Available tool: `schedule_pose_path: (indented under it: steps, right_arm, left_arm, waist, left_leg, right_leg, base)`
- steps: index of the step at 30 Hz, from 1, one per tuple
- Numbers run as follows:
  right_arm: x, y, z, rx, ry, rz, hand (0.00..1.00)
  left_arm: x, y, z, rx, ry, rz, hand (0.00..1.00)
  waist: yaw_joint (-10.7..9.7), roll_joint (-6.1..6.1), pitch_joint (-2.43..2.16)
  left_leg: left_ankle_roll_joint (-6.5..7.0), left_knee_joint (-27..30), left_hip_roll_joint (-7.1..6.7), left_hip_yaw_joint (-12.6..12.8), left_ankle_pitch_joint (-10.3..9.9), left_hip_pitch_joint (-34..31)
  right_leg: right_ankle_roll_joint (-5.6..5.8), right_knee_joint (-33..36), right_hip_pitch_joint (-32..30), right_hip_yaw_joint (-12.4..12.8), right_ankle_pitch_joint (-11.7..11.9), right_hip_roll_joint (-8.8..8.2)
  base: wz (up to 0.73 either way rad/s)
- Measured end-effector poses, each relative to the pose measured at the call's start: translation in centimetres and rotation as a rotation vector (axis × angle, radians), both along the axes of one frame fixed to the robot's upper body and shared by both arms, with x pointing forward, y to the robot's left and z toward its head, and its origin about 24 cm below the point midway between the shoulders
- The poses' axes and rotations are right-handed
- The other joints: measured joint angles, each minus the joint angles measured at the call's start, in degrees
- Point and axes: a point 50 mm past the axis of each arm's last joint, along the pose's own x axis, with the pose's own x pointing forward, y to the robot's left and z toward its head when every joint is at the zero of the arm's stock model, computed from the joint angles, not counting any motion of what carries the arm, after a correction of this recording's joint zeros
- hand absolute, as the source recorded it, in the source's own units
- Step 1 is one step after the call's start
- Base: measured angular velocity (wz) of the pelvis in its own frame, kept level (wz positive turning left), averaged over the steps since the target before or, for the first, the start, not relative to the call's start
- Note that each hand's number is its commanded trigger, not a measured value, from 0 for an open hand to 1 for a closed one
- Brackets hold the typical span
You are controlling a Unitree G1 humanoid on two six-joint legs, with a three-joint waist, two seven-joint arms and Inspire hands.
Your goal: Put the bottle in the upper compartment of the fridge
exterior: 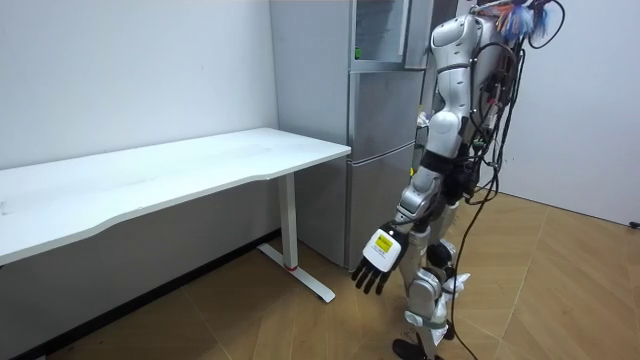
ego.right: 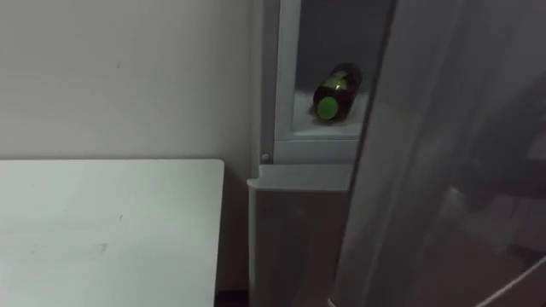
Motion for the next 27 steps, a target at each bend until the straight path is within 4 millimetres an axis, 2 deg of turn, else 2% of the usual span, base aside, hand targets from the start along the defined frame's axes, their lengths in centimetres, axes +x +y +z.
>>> schedule_pose_path:
  steps: [13, 17, 27]
  right_arm:
    - [0.2, 0.2, 0.0, -0.011, 0.007, 0.029, 0.0]
    - [0.7, 0.9, -0.3, -0.017, 0.028, 0.08, 0.0]
    - [0.9, 1.1, -0.2, -0.033, 0.038, 0.11, 0.0]
  left_arm:
    - [-0.3, 0.0, 0.0, 0.001, 0.007, 0.002, 0.0]
    - [-0.6, 0.0, 0.0, 0.001, 0.015, 0.004, 0.0]
    - [-0.9, 0.0, 0.1, 0.003, 0.024, -0.004, 0.0]
  waist:
    - [1.5, 0.88, 0.02]
    - [1.5, 1.14, -0.03]
    - [1.6, 1.41, -0.03]
  left_leg:
    - [0.0, 0.0, -0.05, -0.6, 0.0, 0.1]
    - [0.0, 0.0, -0.04, -0.6, 0.0, 0.0]
    - [0.01, 0.0, -0.07, -0.6, 0.0, 0.0]
  right_leg:
    - [0.0, 0.1, 0.1, 0.0, 0.0, -0.05]
    - [0.0, 0.1, 0.0, 0.0, 0.0, -0.06]
    - [0.01, 0.1, 0.0, -0.3, 0.0, -0.14]
  base:
    - [0.01]
    - [0.0]
    - [0.0]
